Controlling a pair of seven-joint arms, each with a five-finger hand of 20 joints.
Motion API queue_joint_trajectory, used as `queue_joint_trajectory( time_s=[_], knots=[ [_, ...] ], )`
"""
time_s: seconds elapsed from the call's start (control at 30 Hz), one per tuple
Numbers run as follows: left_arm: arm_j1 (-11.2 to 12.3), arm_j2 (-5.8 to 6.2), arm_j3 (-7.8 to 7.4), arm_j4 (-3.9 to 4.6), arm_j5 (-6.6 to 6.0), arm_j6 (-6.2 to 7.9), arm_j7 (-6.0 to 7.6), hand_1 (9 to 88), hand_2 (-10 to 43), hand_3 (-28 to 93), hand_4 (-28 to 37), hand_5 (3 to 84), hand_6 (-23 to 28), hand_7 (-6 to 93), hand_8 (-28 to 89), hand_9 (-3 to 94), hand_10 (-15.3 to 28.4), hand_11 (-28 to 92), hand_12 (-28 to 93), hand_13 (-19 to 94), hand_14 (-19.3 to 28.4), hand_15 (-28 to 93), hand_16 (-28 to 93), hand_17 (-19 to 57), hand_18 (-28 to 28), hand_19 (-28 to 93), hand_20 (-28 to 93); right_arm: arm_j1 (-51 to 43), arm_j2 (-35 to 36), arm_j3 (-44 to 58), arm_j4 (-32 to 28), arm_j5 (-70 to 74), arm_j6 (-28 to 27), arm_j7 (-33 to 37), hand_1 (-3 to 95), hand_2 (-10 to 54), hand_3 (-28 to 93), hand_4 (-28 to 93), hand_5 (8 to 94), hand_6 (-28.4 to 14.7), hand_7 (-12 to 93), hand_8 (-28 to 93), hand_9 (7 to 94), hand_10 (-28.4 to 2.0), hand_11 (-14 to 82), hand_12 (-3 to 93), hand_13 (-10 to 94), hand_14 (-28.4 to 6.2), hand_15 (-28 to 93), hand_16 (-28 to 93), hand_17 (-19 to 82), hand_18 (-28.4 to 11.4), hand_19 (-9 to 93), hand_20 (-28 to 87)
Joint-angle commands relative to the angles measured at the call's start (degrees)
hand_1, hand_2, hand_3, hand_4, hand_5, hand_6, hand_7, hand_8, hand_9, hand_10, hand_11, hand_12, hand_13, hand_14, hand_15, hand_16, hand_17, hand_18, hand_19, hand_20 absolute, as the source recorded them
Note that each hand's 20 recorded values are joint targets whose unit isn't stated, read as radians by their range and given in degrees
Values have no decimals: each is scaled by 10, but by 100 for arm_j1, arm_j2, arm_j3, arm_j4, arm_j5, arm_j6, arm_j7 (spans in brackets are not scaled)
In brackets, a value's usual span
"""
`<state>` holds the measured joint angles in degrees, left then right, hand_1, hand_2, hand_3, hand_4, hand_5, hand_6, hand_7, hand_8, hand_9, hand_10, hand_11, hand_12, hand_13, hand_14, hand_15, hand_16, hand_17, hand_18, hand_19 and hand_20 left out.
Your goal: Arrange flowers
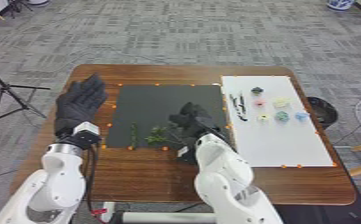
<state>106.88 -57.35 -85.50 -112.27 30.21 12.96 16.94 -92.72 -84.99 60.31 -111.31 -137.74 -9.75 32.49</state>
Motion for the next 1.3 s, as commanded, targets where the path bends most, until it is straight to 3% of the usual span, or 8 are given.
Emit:
queue_joint_trajectory(
  time_s=[0.03, 0.13, 0.33, 0.5, 0.73, 1.3],
  knots=[
    [201, -60, -140, -103, -23, -38, 54, 250, 124, 730, -283, 463, 83, 119, -95, 357, 134, 181, 74, 268, 125, 181, -39, -54, 136, 339, 81, -250, 224, 598, -473, 270, -2176, -590, 291, 194, 728, -157, 702, -67, 501, -123, 676, -206, 172, 199, 670, -132, 696, 365, 438, -208, 927, 360],
    [217, -55, -167, -118, -37, -11, 92, 250, 124, 730, -283, 463, 83, 120, -95, 357, 135, 181, 74, 268, 127, 183, -38, -55, 136, 340, 80, -226, 198, 674, -519, 132, -2775, -840, 293, 205, 731, -147, 733, -55, 318, -85, 595, -227, 150, 202, 590, -163, 729, 335, 378, -218, 909, 368],
    [148, -94, -105, -66, -30, -76, 30, 249, 125, 730, -283, 463, 83, 120, -95, 358, 135, 182, 76, 264, 133, 190, -35, -56, 136, 341, 81, -174, 101, 656, -390, 40, -3081, -878, 288, 162, 711, -147, 720, -45, 221, -102, 563, -230, 145, 204, 573, -171, 739, 320, 364, -226, 900, 388],
    [143, -97, -105, -76, -30, -47, 24, 249, 125, 729, -283, 463, 82, 122, -96, 361, 135, 184, 77, 261, 136, 193, -33, -57, 137, 342, 82, -143, 23, 584, -286, -79, -3185, -888, 284, 148, 706, -155, 669, -39, 124, -104, 558, -229, 154, 210, 565, -174, 745, 317, 361, -231, 900, 394],
    [64, -58, -51, -19, -136, -51, 20, 249, 126, 730, -283, 463, 82, 123, -96, 365, 137, 187, 79, 261, 138, 197, -33, -57, 137, 343, 81, -32, -144, 439, -99, -242, -3207, -1029, 286, 144, 706, -159, 646, -49, 100, -99, 569, -226, 174, 217, 560, -179, 747, 319, 358, -234, 899, 394],
    [53, -35, 15, -47, -157, -73, -15, 249, 128, 729, -283, 463, 81, 124, -96, 366, 138, 189, 81, 265, 141, 209, -34, -60, 139, 345, 83, -58, -228, 106, -62, -882, -3080, -1500, 282, 147, 708, -166, 641, -66, 97, -92, 571, -220, 177, 212, 558, -181, 738, 320, 350, -237, 883, 380]
  ],
)
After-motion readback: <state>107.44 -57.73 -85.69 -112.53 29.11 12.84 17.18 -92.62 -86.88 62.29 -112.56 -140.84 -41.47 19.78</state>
